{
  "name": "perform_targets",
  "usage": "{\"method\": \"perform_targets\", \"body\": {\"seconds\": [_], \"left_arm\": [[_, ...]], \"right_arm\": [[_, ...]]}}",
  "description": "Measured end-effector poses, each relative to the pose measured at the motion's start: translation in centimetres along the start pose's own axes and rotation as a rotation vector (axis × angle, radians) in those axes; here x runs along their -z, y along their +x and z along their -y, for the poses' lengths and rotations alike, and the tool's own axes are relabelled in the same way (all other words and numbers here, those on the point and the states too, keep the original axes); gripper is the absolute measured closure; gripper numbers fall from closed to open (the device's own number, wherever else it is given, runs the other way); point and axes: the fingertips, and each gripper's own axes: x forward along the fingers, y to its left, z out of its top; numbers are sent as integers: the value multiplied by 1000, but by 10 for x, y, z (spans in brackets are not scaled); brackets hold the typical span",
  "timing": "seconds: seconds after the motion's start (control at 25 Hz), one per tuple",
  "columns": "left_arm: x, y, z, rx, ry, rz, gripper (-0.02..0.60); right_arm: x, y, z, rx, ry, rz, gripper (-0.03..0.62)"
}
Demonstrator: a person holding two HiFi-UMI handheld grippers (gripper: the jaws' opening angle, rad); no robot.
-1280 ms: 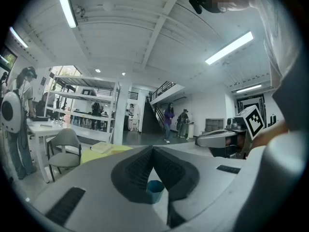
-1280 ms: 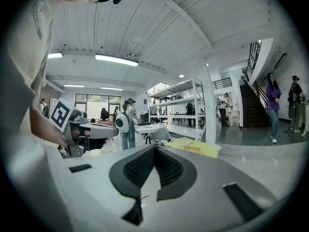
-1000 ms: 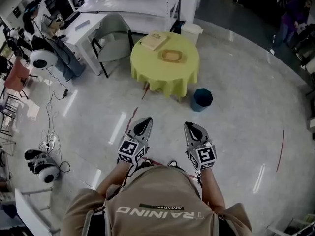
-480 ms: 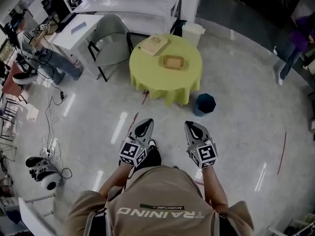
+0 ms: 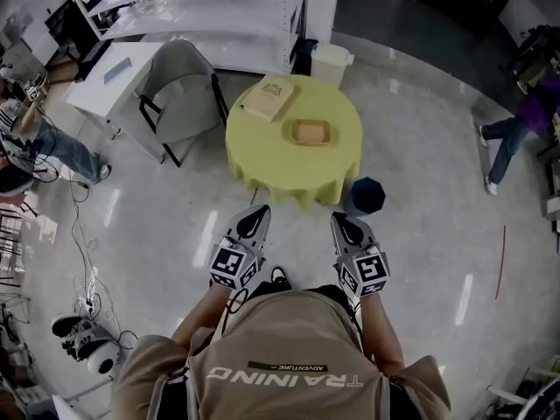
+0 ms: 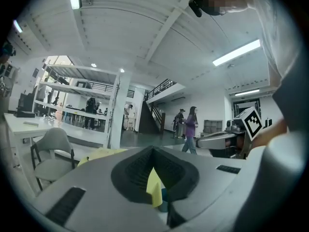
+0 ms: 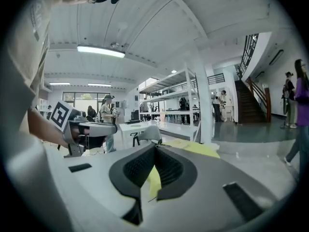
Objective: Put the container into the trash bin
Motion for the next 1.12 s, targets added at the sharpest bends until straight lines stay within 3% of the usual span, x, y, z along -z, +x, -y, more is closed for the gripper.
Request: {"method": "perform_targets", "body": {"seconds": [0.6,1.12], "left_arm": [[8,51,-38,24,-33,-51,580],[-22,201,-65,-49,-24,-55,580]], "right_arm": [[-3,55,40,29,20,-37,592],[-18,142,170,-66,-56,-49,592]]}}
